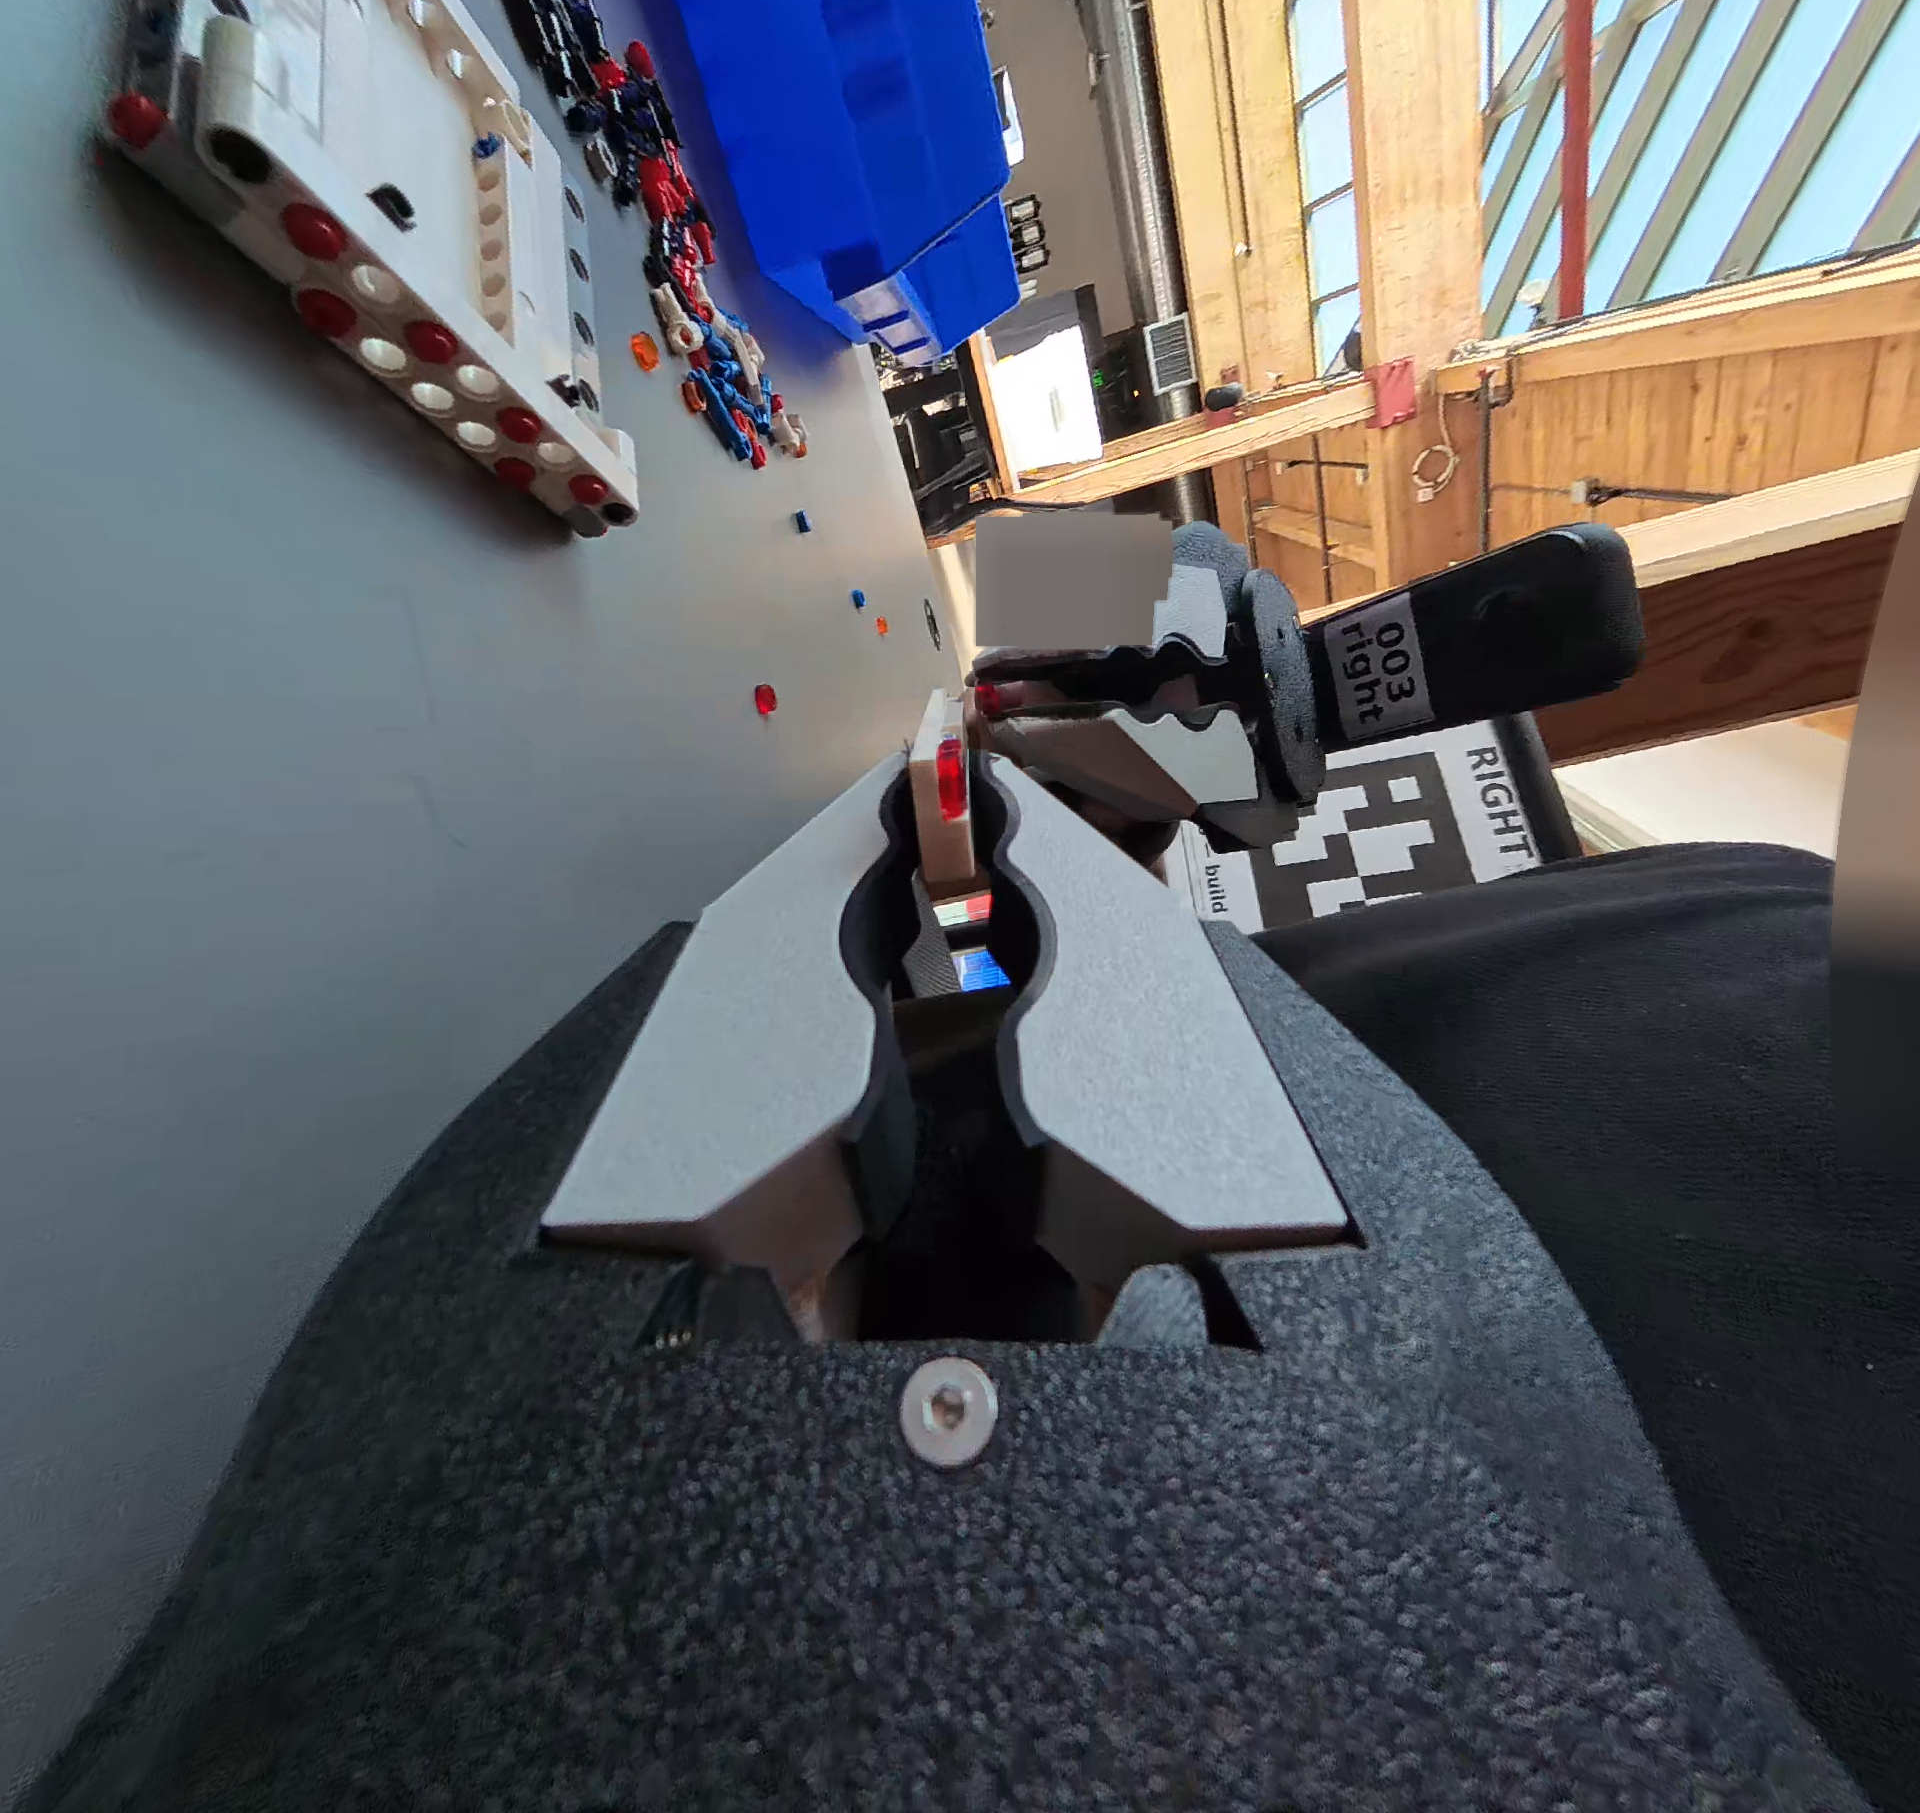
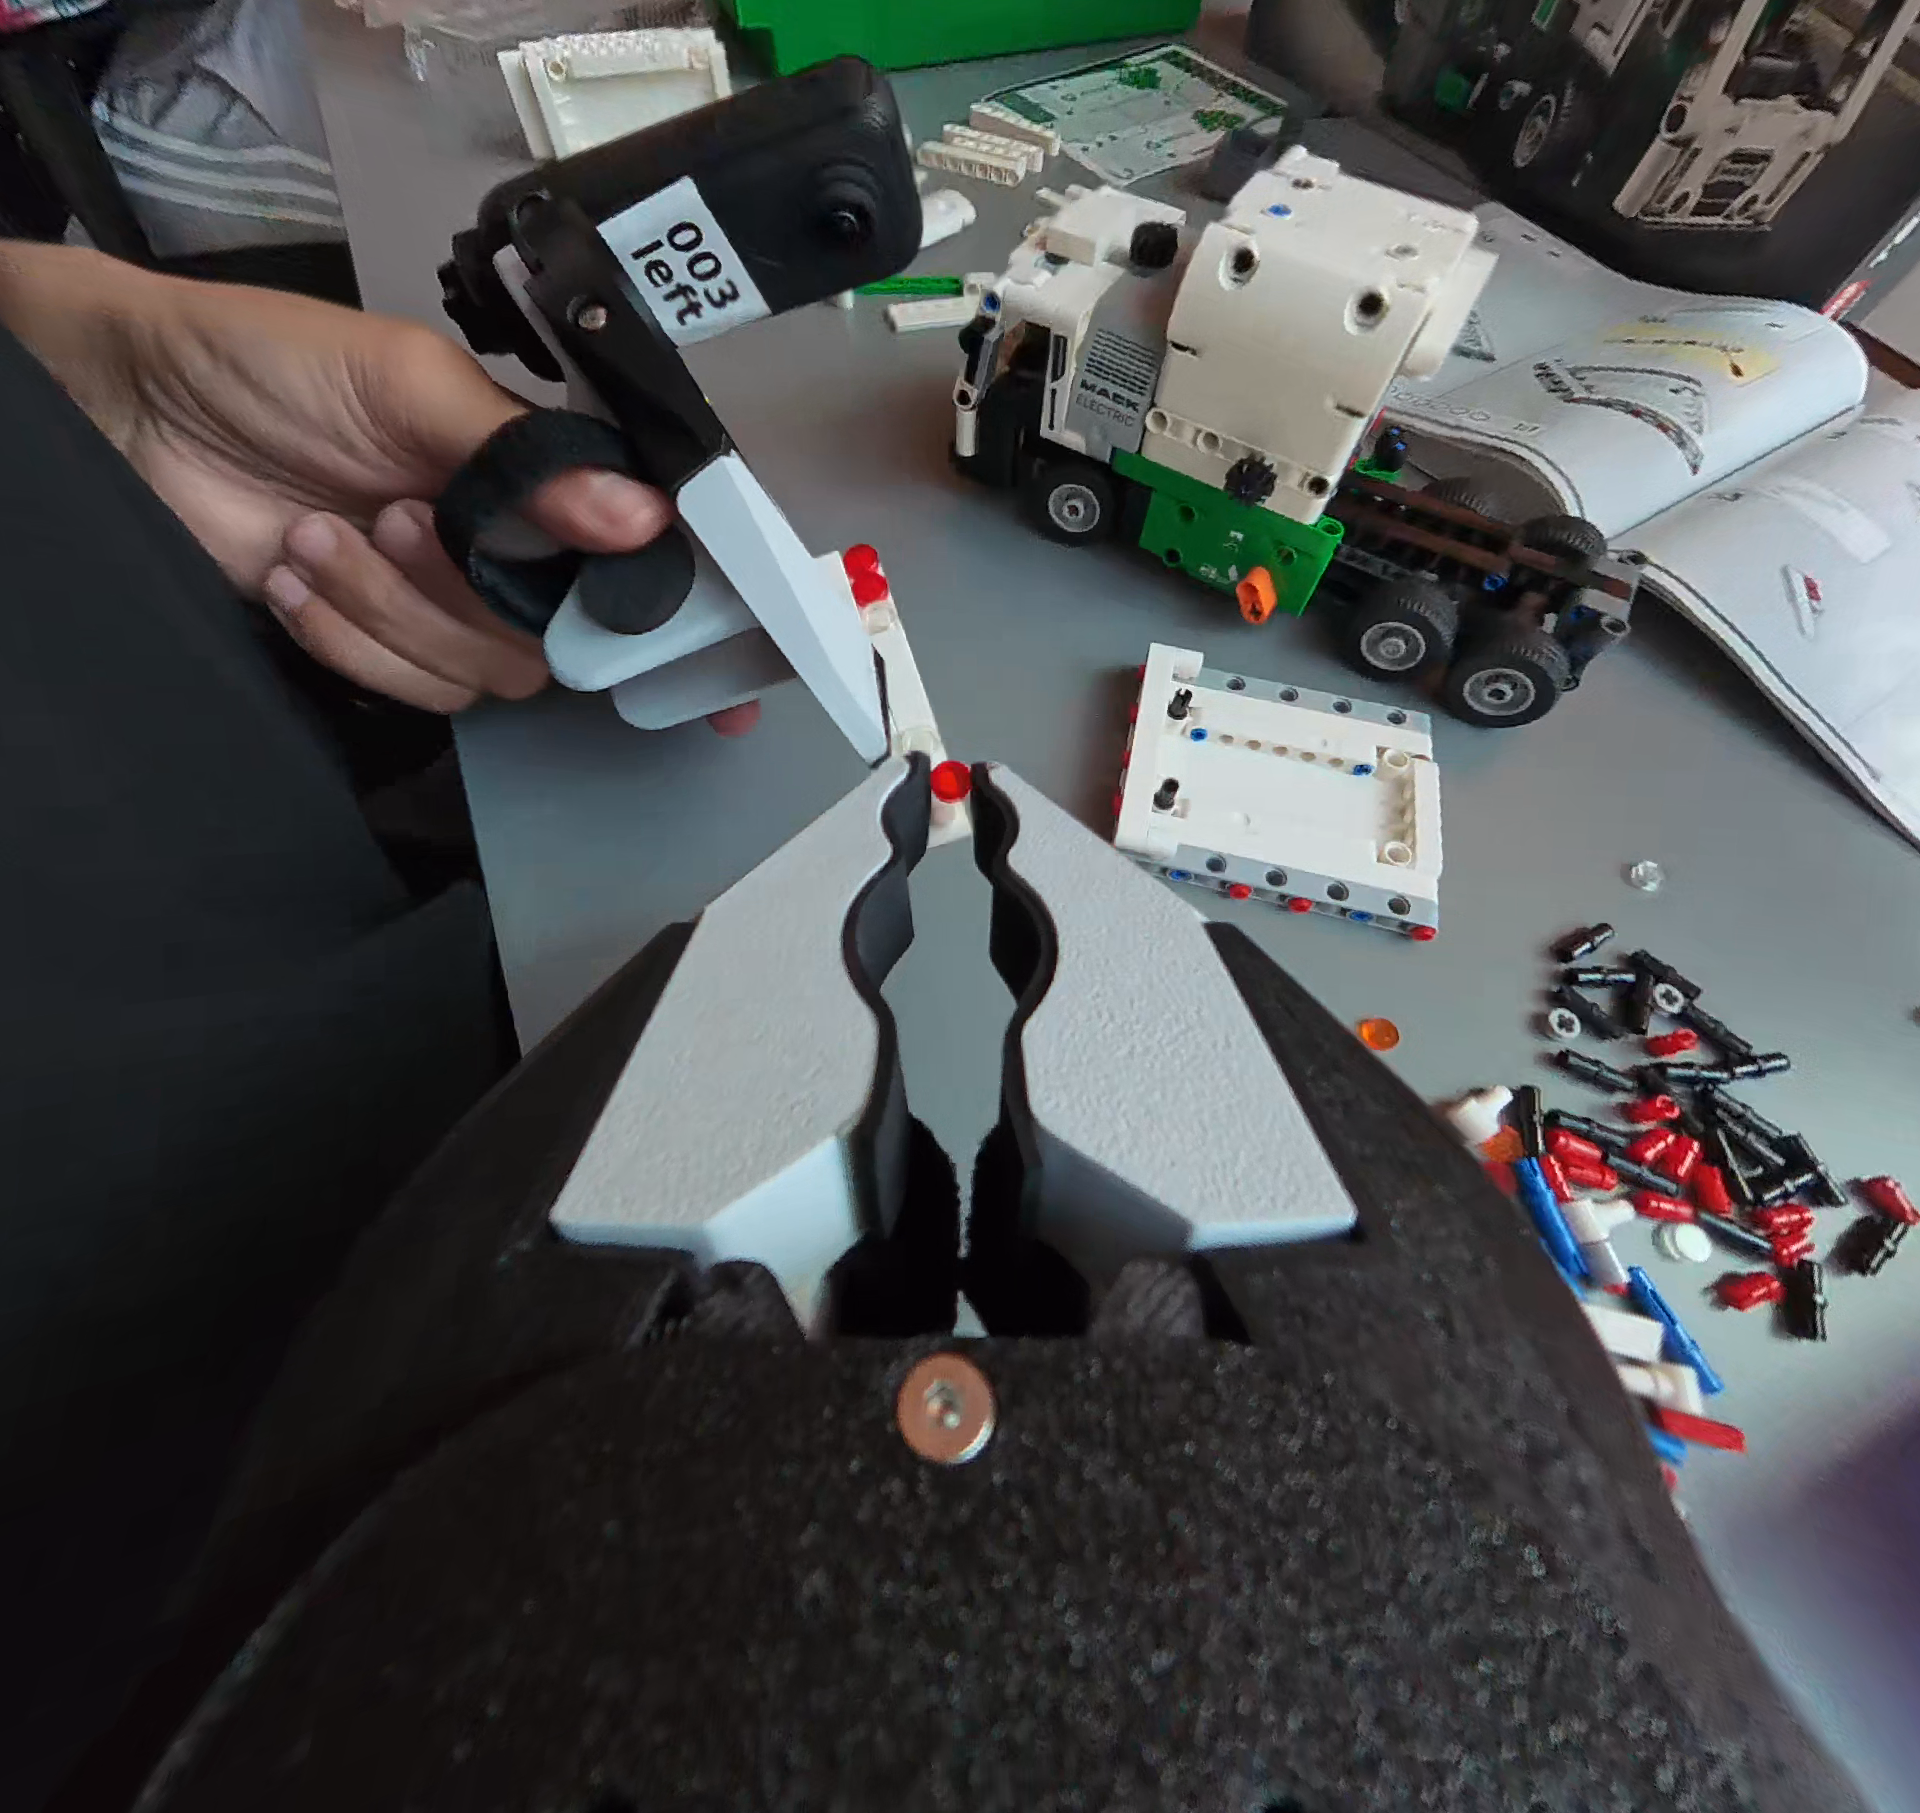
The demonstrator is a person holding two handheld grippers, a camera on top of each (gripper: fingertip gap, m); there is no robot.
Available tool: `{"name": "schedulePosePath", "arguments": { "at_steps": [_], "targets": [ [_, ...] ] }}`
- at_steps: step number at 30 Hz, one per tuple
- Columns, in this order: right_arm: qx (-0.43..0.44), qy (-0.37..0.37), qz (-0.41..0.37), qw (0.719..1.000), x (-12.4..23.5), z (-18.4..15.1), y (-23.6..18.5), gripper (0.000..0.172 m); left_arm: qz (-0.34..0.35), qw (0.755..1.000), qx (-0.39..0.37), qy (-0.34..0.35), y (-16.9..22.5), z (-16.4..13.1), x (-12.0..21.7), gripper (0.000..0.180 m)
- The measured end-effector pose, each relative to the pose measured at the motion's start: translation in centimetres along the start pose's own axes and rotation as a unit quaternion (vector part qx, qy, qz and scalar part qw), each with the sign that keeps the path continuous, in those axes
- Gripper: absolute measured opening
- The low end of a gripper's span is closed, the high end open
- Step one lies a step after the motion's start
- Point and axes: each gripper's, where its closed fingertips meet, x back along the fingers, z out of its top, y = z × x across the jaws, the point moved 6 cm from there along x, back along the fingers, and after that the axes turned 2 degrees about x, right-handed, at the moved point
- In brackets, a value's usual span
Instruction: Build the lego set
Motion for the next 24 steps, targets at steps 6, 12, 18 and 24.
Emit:
{"name": "schedulePosePath", "arguments": {
  "at_steps": [6,12,18,24],
  "targets": [
    [0.008,-0.033,0.032,0.999,-0.7,0.5,-0.2,0.006,-0.028,0.999,0.023,0.011,0.2,-0.1,0.3,0.005],
    [0.014,-0.041,0.029,0.999,-0.9,0.9,-0.2,0.007,-0.041,0.999,0.033,0.012,0.2,0.0,0.4,0.005],
    [0.000,-0.036,0.035,0.999,-0.6,1.2,-0.2,0.014,-0.049,0.998,0.037,0.012,0.2,0.1,0.5,0.005],
    [-0.168,0.030,0.092,0.981,0.5,0.8,1.1,0.027,-0.041,0.999,-0.008,0.009,0.8,0.0,0.4,0.004]
  ]
}}
